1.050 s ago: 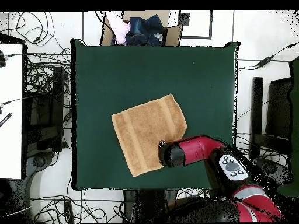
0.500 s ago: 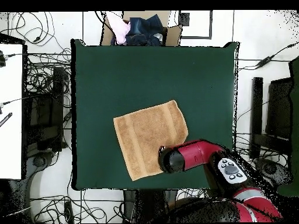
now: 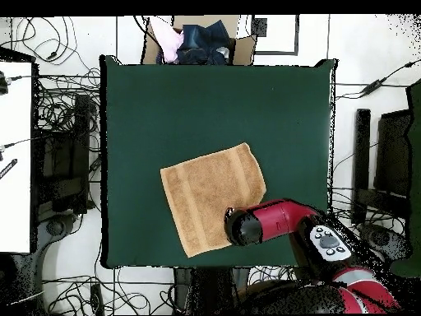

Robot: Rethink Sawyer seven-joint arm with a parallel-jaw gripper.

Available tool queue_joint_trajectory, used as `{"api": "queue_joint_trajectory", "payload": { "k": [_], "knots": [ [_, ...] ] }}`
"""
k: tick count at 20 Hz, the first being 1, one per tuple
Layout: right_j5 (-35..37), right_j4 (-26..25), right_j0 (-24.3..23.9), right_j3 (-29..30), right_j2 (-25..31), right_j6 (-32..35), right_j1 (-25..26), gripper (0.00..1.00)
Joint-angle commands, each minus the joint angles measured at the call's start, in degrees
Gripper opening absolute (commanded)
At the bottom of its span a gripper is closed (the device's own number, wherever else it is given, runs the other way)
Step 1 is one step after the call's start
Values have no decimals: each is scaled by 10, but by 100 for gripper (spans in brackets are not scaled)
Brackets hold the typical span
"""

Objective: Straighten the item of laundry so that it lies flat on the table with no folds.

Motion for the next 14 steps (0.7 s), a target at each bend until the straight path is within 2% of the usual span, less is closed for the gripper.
{"api": "queue_joint_trajectory", "payload": {
  "k": [1,5,6,9,14],
  "knots": [
    [61,-49,-5,18,-16,-95,14,0],
    [49,-57,0,6,-15,-86,30,0],
    [44,-59,4,2,-16,-81,33,100],
    [36,-63,11,-6,-17,-73,37,100],
    [70,-41,14,-24,4,-86,29,100]
  ]
}}
